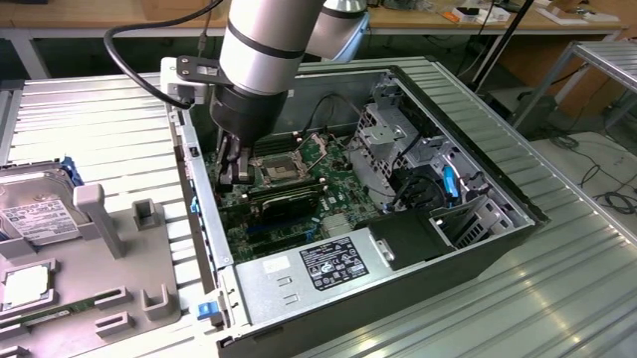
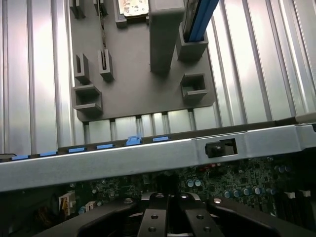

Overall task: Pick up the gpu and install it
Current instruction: 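Press down on the gpu until it lock into place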

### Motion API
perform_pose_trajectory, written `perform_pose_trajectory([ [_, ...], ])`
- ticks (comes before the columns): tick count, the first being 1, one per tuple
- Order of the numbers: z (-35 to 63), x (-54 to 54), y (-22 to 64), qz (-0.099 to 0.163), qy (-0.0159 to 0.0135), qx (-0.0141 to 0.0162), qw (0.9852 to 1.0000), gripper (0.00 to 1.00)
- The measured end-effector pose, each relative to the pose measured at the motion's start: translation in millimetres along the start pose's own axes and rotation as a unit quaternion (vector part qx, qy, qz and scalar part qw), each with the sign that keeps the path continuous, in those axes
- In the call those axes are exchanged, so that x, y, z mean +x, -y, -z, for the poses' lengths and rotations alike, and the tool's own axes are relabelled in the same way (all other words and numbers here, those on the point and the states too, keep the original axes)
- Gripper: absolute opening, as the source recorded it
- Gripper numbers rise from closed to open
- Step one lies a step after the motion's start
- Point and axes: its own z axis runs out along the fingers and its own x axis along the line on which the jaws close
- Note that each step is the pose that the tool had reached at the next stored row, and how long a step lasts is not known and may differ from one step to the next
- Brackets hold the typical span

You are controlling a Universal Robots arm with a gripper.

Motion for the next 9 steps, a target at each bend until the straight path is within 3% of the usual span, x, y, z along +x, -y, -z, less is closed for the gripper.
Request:
perform_pose_trajectory([
  [9,-0.6,0.2,-2.4,-0.011,0.0023,-0.0010,0.9999,0.11],
])
